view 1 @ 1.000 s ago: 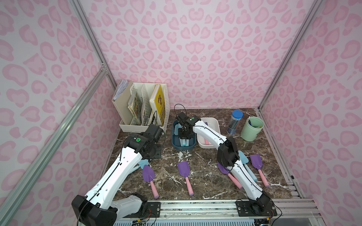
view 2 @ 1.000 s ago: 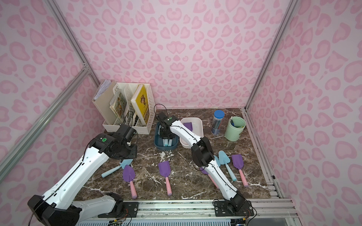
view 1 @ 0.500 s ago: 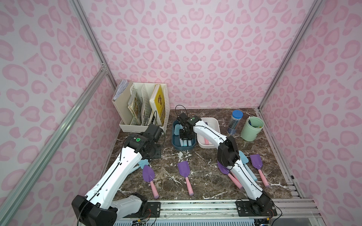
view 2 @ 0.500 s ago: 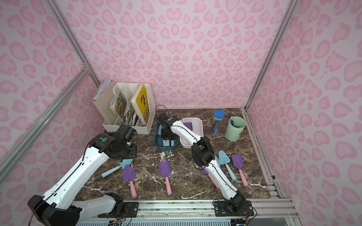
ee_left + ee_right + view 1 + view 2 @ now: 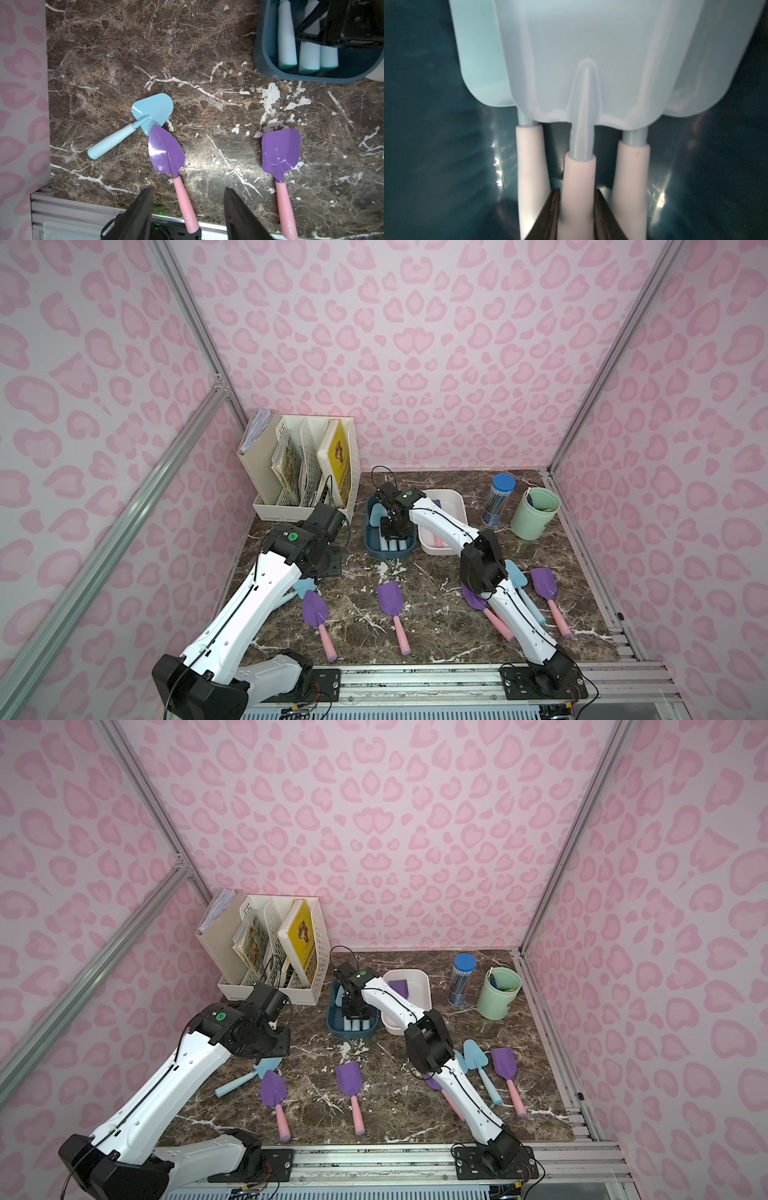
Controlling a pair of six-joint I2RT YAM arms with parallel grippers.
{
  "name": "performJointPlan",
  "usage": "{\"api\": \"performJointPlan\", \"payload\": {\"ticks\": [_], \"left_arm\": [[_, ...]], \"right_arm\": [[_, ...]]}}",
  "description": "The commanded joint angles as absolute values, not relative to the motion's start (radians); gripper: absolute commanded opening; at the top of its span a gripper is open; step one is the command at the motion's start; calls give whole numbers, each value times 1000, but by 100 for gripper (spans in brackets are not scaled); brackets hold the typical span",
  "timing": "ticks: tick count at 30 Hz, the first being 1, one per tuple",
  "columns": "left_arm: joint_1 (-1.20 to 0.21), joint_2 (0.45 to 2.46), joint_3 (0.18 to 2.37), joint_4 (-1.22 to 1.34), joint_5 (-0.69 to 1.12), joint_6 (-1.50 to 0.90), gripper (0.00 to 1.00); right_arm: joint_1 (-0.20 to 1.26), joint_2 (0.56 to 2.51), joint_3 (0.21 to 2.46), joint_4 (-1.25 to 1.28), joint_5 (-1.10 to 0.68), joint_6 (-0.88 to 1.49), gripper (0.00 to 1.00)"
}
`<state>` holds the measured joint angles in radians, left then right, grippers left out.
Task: Sort the small shovels by color and place them into the storage box
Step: Place the shovel in the storage box.
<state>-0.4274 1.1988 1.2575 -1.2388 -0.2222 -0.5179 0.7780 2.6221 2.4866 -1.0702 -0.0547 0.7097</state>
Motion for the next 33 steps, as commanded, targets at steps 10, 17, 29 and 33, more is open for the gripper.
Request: {"api": "performJointPlan", "payload": {"ticks": [10, 17, 29, 33], "left_arm": [[-426, 1197, 1260, -1240, -222, -511, 60], [-425, 1195, 1264, -1245, -224, -512, 60], [-425, 1203, 1276, -1271, -229, -521, 60], [-426, 1204, 1282, -1296, -234, -531, 60]], "right_arm": [[778, 2614, 2487, -1075, -53, 701, 36], [776, 2578, 2487, -1078, -33, 697, 38], [799, 2425, 2433, -1086, 31, 701, 42], [806, 2338, 2387, -1069, 53, 698, 42]]}}
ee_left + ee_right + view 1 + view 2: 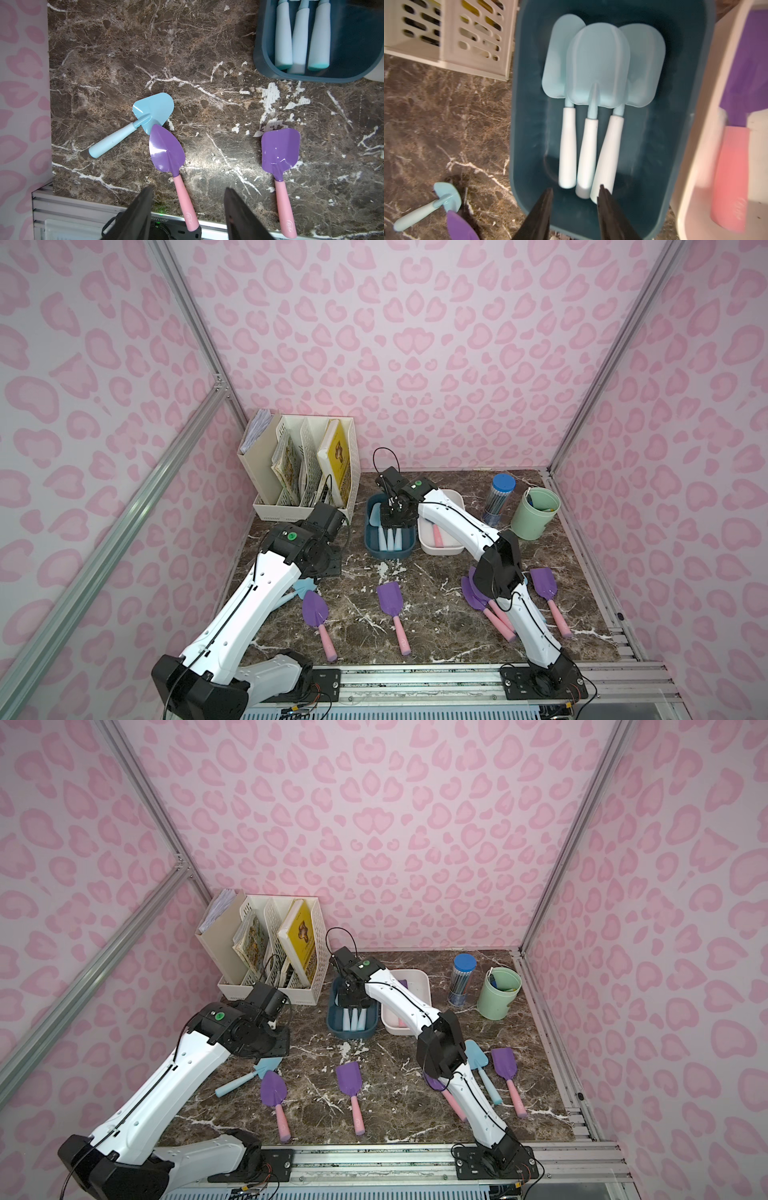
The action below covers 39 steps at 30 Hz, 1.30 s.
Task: Sort the small shovels by color and place them into the storage box
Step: Place the shovel in the storage box, then pick up the shovel from the center of the board.
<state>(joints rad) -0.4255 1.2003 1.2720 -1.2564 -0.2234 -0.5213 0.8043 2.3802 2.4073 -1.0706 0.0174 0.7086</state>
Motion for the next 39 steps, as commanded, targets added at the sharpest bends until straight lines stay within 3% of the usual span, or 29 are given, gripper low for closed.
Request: {"api": "performJointPlan", "payload": {"ticks": [1, 17, 39], "left_arm": [[-426, 1206, 1283, -1303, -236, -534, 60], [-425, 1198, 1162, -1401, -273, -720, 59], [-501, 1027, 752, -1185, -103, -1048, 66]], "right_arm": [[810, 2316, 2372, -1064, 59, 696, 42], [815, 1871, 1762, -869, 135, 698, 43], [813, 1516, 1309, -772, 154, 733, 43]]}}
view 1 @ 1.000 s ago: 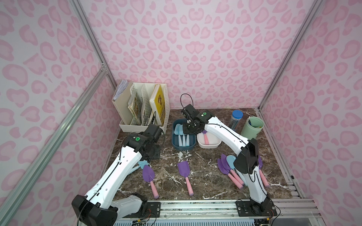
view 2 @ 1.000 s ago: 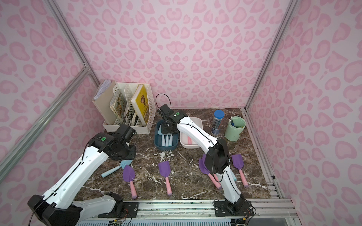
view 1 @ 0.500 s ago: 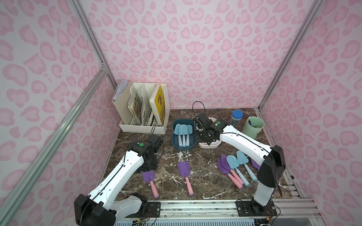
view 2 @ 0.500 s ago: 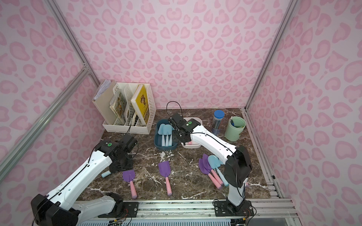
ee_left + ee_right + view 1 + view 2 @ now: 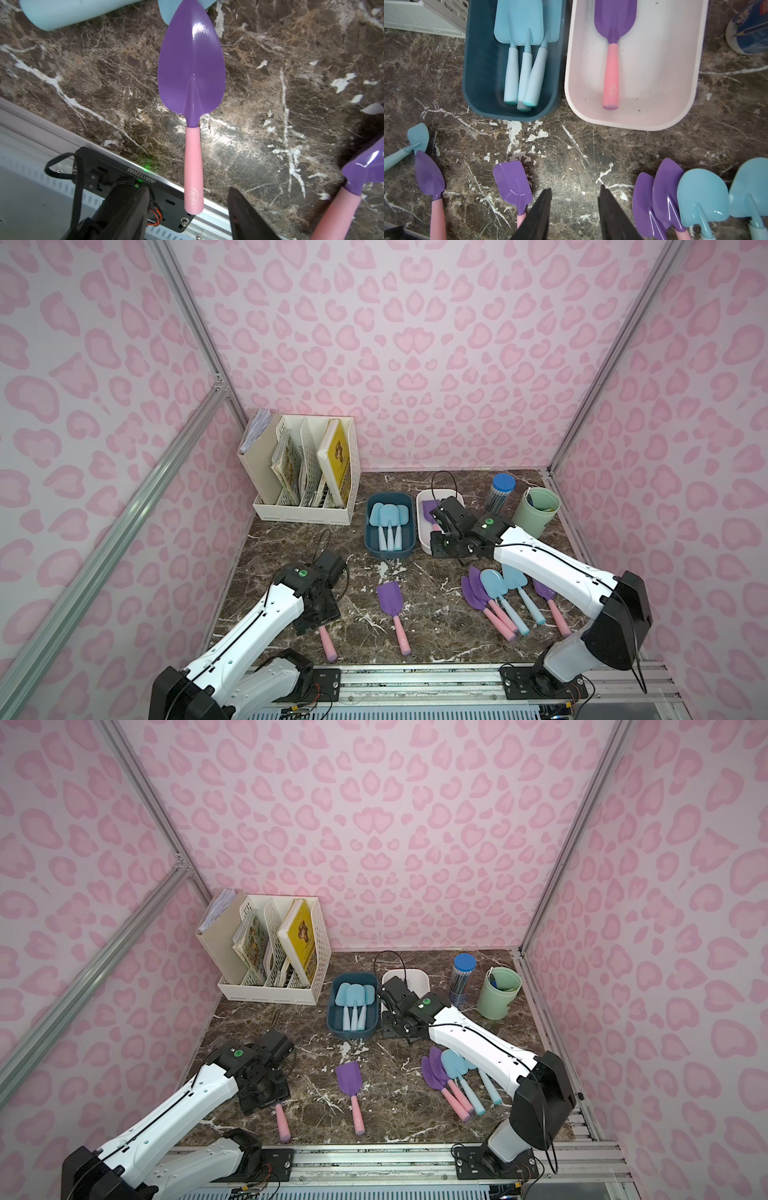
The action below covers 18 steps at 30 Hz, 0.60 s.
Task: Sort the small shovels by color and place them into the storage box
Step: Pick up the shovel from the center of the board.
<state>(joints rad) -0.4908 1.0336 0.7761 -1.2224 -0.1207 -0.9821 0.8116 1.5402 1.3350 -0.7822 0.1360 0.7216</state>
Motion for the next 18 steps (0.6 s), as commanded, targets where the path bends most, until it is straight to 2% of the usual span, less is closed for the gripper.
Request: {"api": "performJointPlan", "payload": {"ticks": [1, 10, 15, 18], "left_arm": [[-505, 1026, 737, -1178, -101, -1056, 66], [-525, 1037, 629, -1085, -56, -1106, 66], [-536, 1054, 587, -1028, -35, -1115, 60], [-544, 1067, 575, -1013, -35, -1119, 60]], "right_arm": [[813, 1505, 1299, -774, 159, 735, 43], [808, 1453, 1263, -797, 181, 744, 43], [805, 1450, 1260, -804, 181, 744, 44], [805, 1451, 1256, -801, 184, 746, 43]]}}
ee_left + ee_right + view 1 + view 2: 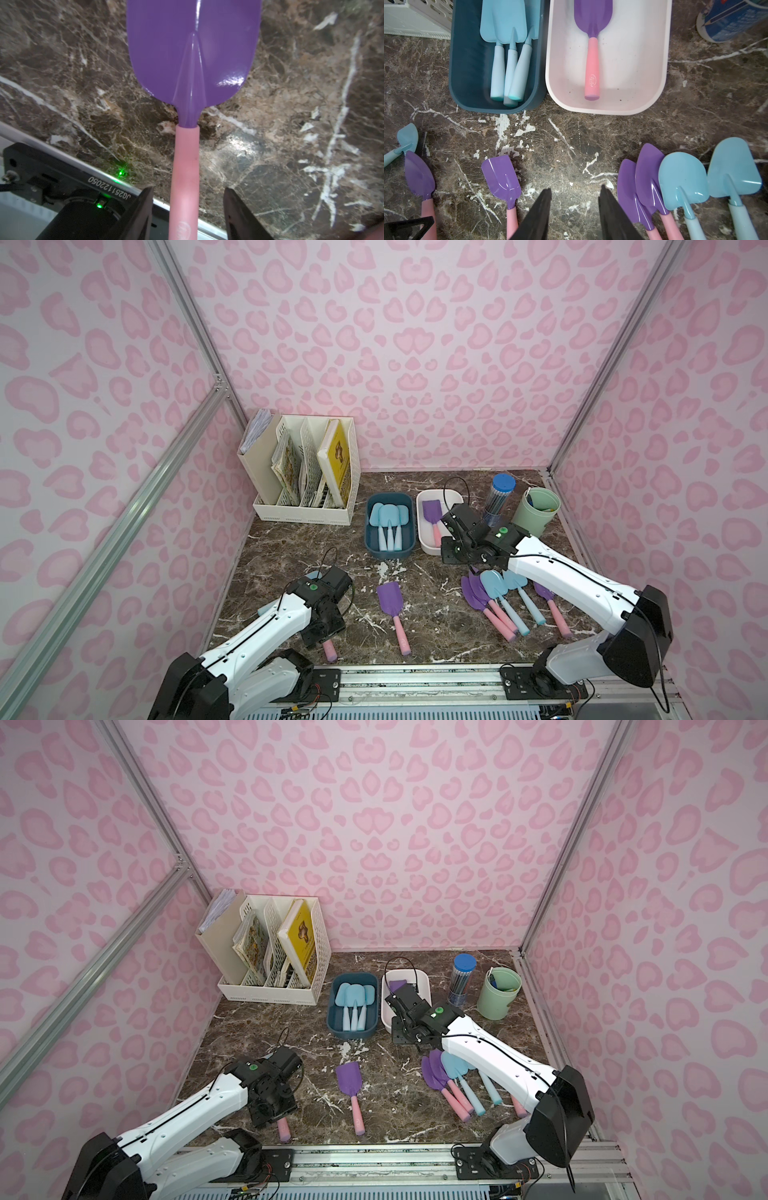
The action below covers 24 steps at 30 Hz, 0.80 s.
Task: Sort the small shovels by color and place them into the storage box
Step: Pick up the shovel from the center of the board.
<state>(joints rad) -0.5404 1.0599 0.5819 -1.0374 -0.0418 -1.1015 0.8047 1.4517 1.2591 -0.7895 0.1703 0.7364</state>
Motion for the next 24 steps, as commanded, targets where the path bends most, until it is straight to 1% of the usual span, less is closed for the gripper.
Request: {"api": "performJointPlan", "payload": {"ticks": [1, 9, 24], "left_arm": [[-547, 1069, 570, -1010, -35, -1121, 60], [-553, 1073, 518, -971, -34, -1144, 58], [-552, 1046, 498, -963, -50, -1166, 40]], "right_arm": [[804, 1452, 1257, -801, 184, 745, 44], [802, 1466, 1261, -802, 179, 739, 43], [802, 1476, 1272, -811, 189, 738, 43]]}}
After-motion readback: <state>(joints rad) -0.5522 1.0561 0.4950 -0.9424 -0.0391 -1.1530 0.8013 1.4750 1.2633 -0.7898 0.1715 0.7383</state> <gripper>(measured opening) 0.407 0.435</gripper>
